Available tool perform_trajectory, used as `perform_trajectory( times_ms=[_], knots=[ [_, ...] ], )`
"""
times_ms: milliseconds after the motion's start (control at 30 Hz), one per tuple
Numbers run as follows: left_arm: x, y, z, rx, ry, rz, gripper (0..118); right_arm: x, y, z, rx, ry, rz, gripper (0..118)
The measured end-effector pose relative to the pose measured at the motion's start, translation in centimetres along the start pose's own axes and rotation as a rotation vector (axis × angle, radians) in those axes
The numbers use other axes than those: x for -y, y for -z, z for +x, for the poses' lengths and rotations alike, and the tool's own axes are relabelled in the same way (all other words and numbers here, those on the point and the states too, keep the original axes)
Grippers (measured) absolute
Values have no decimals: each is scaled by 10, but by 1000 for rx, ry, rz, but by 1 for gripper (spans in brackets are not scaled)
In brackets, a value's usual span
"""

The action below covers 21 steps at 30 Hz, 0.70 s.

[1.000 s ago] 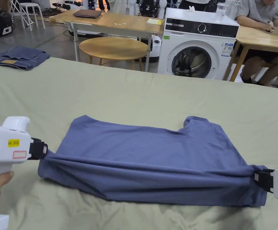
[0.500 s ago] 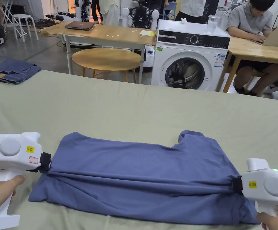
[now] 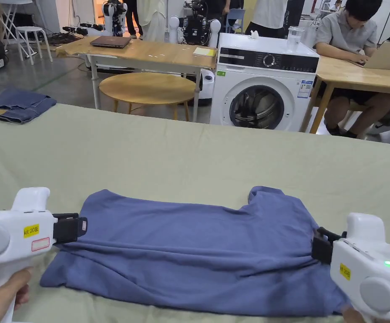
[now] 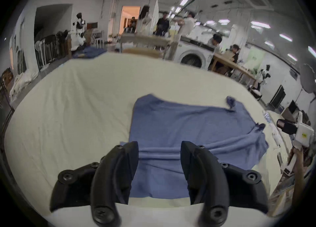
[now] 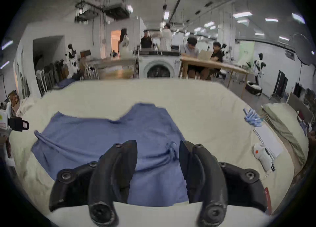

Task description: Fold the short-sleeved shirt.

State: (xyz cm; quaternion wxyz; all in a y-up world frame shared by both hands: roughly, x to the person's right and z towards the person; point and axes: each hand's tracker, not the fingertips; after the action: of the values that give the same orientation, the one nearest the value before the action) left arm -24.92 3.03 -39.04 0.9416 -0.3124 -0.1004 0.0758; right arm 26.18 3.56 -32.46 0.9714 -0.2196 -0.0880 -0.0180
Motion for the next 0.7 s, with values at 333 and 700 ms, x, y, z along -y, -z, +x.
perform_trajectory(
  times_ms=[333,700],
  knots=[
    [42,-68,58,-87,130,263,0,17,-68,-55,-56,29,194,0],
    [44,-63,11,-103,2,87,0,33,-72,-59,-75,-2,149,0]
  ],
)
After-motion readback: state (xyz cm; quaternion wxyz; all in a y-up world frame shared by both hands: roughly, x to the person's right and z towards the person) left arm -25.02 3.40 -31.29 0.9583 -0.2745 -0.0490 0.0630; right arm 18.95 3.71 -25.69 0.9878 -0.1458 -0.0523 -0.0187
